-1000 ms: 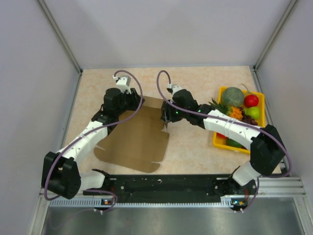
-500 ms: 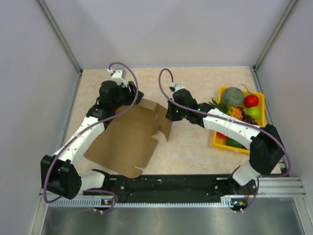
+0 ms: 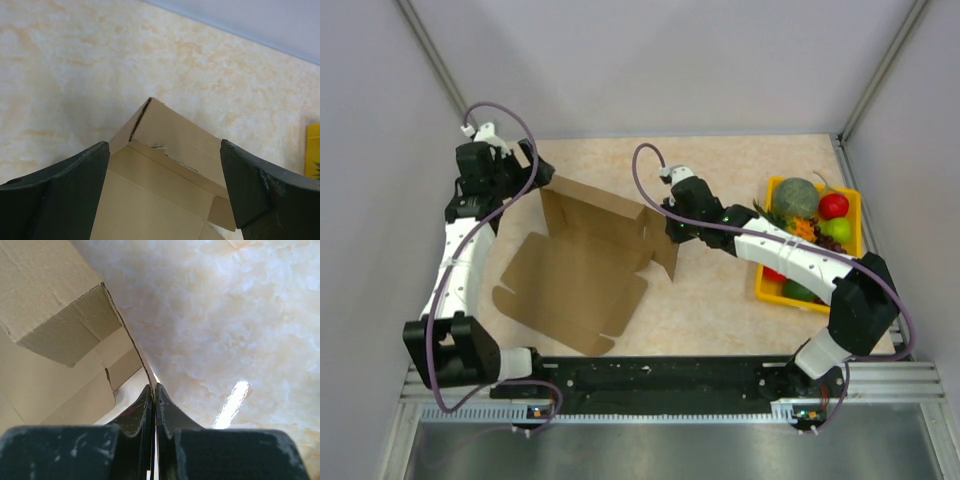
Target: Fold the paper box
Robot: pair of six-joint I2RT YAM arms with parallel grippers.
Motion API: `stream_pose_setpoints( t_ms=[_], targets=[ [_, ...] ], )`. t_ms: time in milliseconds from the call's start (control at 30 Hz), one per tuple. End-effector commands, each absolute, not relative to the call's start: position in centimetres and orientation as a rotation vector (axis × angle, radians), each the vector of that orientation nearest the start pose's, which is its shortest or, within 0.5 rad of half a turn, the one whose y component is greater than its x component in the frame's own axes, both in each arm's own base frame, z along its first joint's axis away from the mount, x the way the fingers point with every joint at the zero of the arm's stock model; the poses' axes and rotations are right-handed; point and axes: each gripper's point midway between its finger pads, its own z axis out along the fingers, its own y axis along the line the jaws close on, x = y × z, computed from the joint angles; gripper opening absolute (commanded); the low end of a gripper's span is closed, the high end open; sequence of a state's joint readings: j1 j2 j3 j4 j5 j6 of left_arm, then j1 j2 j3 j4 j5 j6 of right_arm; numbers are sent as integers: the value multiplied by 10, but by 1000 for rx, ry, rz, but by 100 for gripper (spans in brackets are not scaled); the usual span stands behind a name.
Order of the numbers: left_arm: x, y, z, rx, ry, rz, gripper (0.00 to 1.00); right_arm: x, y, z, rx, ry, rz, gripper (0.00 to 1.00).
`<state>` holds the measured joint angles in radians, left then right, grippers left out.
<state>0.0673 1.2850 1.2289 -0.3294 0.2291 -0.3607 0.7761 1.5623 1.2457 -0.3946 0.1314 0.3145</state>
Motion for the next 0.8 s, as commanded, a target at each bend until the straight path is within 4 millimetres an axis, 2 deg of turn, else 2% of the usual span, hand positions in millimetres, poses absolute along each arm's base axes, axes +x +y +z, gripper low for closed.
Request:
stream_pose_setpoints(
  t_ms=[0,100,133,167,333,400,433,467,500,567,600,633,700,767],
  targets=[
    [426,-34,280,-184,2003,-530,94,327,302,195,-494,2173,425,0],
    [438,-34,254,-182,2064,-551,91,329,303,197,-514,2163,424,0],
    [442,-40,248,-152,2073,-603,89,329,303,197,-518,2160,422,0],
    [443,-44,246,-133,2076,-629,83,329,303,197,-525,2159,423,0],
    [438,-50,225,-132,2121,-680,69,330,305,202,-529,2155,426,0],
    [432,-52,217,-149,2138,-697,59,330,308,207,-521,2158,439,0],
    [428,-54,217,-155,2137,-708,57,328,308,206,-525,2176,436,0],
    [426,-57,219,-150,2124,-723,56,330,310,212,-508,2174,447,0],
    [421,-59,211,-174,2129,-740,55,330,310,209,-507,2196,441,0],
    [415,-62,220,-167,2082,-751,48,328,305,203,-472,2258,414,0],
    [410,-64,213,-189,2090,-764,47,332,307,206,-451,2270,413,0],
    [406,-66,218,-185,2070,-770,46,332,306,205,-432,2292,408,0],
    [397,-74,213,-200,2066,-808,45,329,304,204,-362,2333,412,0],
    [389,-79,218,-193,2043,-829,45,330,303,203,-280,2351,426,0]
  ],
)
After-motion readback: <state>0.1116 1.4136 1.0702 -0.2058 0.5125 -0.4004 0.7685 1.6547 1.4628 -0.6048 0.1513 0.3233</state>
